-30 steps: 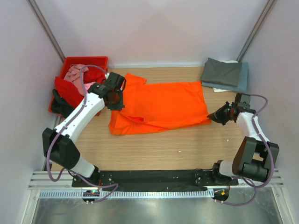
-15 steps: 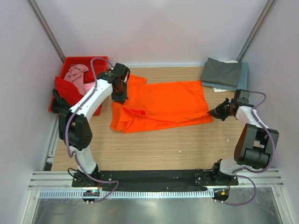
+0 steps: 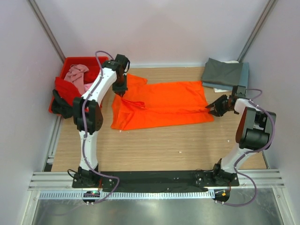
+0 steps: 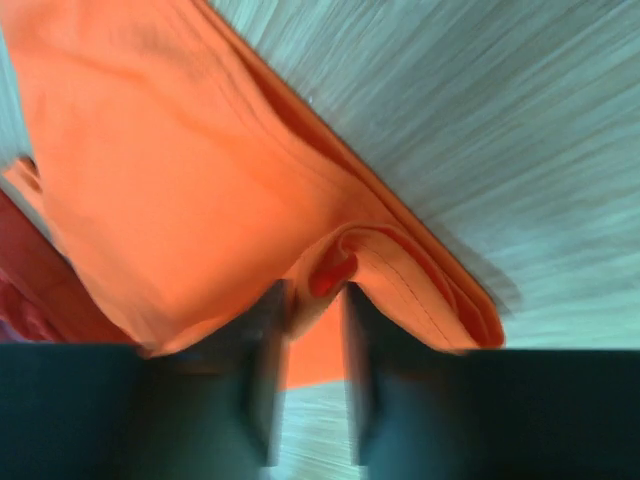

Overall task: Fold and stack the t-shirts
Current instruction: Fold the tshirt

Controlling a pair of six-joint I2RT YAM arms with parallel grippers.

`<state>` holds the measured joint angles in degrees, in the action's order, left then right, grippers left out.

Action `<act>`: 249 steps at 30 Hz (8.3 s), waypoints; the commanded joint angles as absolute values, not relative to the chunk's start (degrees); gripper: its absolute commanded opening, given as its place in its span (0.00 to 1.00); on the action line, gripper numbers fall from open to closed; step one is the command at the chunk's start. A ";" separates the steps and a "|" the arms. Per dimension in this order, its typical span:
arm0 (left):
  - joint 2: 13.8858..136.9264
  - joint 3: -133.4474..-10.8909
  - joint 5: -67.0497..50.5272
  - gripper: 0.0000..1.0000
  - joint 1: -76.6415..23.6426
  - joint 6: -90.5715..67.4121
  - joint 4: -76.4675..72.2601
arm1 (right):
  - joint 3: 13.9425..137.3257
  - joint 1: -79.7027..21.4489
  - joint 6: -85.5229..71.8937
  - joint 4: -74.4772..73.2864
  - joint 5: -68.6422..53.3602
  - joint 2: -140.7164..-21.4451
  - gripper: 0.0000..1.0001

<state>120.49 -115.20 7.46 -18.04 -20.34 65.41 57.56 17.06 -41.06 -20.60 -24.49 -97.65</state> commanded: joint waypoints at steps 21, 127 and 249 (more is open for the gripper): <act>88.77 -79.21 3.70 0.79 -17.93 -30.31 43.09 | 54.14 2.30 -35.25 -17.58 -14.05 -81.46 0.75; 91.29 -85.22 15.65 0.88 -31.21 -29.64 48.35 | 49.57 -2.90 -34.19 -36.83 -0.35 -59.42 0.93; 95.01 -92.55 16.53 0.00 -28.48 -16.00 45.10 | 79.90 1.32 -23.99 -36.22 10.11 -98.44 0.02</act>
